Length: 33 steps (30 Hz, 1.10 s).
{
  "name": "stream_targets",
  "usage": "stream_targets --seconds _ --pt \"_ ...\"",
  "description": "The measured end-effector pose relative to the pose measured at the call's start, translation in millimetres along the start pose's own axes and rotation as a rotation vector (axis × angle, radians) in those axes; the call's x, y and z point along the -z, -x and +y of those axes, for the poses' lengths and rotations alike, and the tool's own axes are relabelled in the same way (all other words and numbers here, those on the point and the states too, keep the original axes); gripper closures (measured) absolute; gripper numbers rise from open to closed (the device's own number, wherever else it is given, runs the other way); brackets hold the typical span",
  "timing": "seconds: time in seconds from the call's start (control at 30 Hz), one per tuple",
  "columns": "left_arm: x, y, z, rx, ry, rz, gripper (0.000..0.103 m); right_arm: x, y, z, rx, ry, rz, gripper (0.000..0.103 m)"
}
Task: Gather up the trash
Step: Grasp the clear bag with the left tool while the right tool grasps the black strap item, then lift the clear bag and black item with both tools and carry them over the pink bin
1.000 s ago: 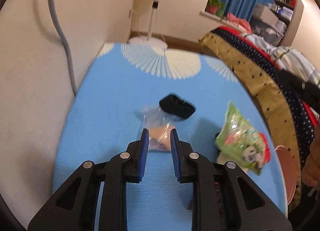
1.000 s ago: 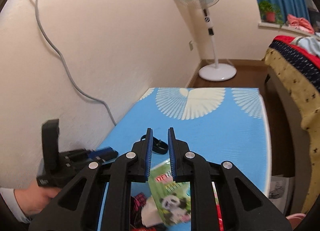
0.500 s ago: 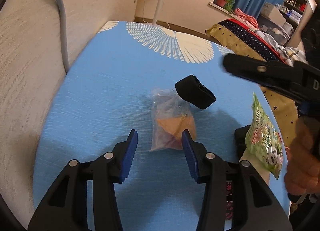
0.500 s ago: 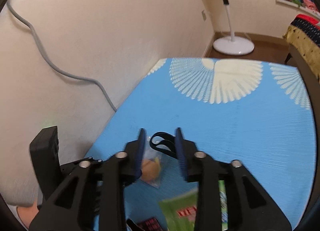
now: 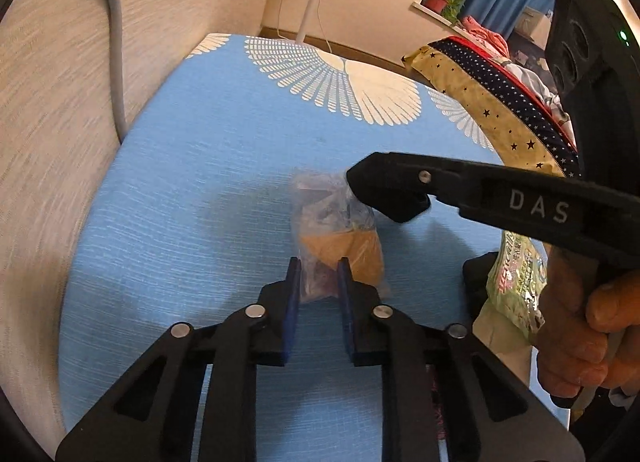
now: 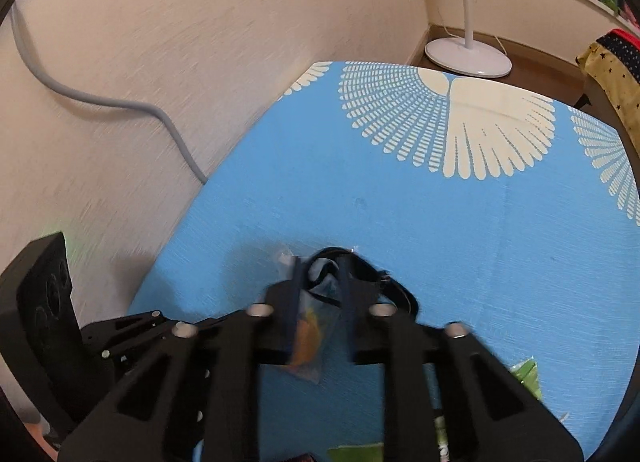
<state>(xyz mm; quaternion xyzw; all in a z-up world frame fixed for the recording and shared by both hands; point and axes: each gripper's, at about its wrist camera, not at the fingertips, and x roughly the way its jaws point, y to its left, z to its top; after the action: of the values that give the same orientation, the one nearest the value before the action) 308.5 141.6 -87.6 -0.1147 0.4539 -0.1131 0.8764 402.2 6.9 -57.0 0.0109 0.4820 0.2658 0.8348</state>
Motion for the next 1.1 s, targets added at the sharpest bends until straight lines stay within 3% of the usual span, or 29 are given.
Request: stream_targets --seconds 0.23,0.5,0.9,1.1 --pt "-7.2 18.3 -9.7 -0.005 -0.016 -0.035 0.097 1.0 41.2 3.7 -0.009 0.019 -0.064 0.098" --pt "-15.5 53.8 -25.4 -0.036 -0.035 -0.098 0.099 21.6 124.1 -3.5 0.005 0.001 -0.178 0.098" --pt "-16.6 129.7 -72.5 -0.09 -0.108 -0.221 0.099 106.5 266.6 -16.8 0.073 -0.049 -0.371 0.098" --pt "-10.9 171.6 -108.8 -0.047 -0.121 -0.281 0.099 154.1 323.5 -28.0 0.115 -0.083 -0.451 0.098"
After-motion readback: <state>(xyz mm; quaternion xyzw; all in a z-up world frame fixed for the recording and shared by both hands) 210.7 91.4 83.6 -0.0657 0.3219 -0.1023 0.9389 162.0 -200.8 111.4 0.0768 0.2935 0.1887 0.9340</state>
